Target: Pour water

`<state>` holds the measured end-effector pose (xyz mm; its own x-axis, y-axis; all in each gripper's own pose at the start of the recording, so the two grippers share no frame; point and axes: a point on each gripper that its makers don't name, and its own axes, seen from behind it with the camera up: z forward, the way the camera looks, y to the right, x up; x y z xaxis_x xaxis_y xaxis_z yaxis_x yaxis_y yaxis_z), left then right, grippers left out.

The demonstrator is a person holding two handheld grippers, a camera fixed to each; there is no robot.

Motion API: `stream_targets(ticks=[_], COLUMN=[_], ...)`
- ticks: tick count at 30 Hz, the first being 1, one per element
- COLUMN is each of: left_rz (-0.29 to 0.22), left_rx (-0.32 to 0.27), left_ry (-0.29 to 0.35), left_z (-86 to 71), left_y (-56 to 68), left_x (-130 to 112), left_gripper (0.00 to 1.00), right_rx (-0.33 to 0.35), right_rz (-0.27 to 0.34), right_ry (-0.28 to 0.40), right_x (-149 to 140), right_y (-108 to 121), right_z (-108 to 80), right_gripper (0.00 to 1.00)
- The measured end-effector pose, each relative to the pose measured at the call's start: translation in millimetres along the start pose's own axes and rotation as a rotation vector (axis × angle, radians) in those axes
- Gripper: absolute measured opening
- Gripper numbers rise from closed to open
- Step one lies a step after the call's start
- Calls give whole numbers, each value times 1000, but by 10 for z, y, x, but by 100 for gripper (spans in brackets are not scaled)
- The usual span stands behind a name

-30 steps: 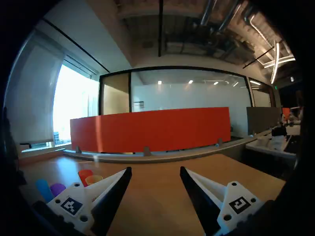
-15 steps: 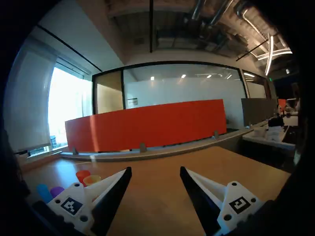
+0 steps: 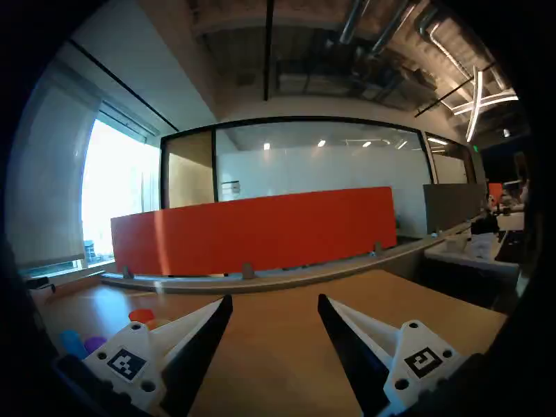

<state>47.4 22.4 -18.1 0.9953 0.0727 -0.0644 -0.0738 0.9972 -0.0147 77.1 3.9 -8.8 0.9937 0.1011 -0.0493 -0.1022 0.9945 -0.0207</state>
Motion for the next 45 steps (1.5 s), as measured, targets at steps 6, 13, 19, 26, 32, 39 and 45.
stream_targets(ticks=[6, 13, 19, 26, 32, 39, 45], left_rz=[2, -40, -33, -58, -77, -78, -77], left_rx=[3, 2, -1, 9, 10, 13, 14], left_ry=[9, 18, 15, 7, 1, -16, -37], left_z=[12, 15, 42, 51, 68, 93, 115], left_y=[-17, -84, -89, -140, -178, -190, -191], left_x=[-49, -123, -205, -283, -317, -363, -421], left_gripper=[89, 89, 89, 89, 89, 89, 89], right_rx=[-7, -6, 1, 3, 8, 11, 11], right_rz=[-21, -25, -33, -32, -29, -32, -27], right_ry=[-7, -10, -3, -3, -6, -1, 2], right_x=[2, 24, 77, 72, 53, 81, 87], right_y=[-22, -51, -94, -96, -116, -141, -118], right_z=[5, 7, 0, 9, 9, -5, -12], right_gripper=[95, 95, 95, 95, 95, 95, 95])
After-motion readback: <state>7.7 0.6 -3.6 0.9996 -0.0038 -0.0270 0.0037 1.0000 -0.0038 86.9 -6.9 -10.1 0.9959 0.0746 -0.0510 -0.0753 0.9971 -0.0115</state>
